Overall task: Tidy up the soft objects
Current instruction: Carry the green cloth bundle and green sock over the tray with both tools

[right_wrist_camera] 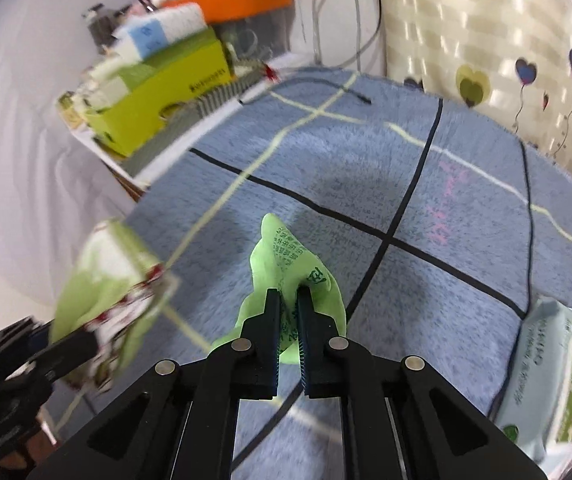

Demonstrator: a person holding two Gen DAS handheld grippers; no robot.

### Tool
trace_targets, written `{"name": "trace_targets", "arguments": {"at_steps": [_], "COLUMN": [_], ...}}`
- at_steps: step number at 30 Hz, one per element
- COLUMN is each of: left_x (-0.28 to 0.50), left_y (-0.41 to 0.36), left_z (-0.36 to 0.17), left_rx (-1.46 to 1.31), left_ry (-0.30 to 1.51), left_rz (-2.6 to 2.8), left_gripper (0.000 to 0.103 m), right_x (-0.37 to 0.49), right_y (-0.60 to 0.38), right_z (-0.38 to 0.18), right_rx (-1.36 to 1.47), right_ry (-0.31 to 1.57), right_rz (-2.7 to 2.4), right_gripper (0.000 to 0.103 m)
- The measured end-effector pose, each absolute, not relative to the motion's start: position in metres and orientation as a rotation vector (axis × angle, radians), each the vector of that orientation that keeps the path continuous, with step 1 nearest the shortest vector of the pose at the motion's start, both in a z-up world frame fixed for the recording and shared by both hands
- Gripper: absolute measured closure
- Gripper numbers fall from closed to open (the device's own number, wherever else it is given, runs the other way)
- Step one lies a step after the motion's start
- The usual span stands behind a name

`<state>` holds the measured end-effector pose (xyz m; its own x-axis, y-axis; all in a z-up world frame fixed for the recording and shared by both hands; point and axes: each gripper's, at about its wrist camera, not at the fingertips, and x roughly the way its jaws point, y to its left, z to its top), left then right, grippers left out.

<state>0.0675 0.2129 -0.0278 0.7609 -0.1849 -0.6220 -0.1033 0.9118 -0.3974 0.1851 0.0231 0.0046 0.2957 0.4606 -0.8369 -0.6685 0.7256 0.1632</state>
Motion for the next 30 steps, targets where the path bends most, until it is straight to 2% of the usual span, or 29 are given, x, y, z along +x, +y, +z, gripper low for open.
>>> {"name": "trace_targets", "arguments": {"at_steps": [10, 30], "left_x": [0.053, 0.043], "left_y": [0.172, 0.068], "left_z": [-0.003, 0.035], "left_rx": [-0.425, -0.372], "left_ry": [0.670, 0.660], "left_rz": [-0.107, -0.267], "left_gripper": [0.078, 0.078], "right_x": [0.124, 0.065], "right_y": [-0.038, -0.155], "right_z": [0.055, 0.101], "right_rx": [-0.195, -0.099], "right_ry": [0.873, 0.726], "right_rz": [0.790, 0.720], "right_gripper": [0.095, 0.095]}}
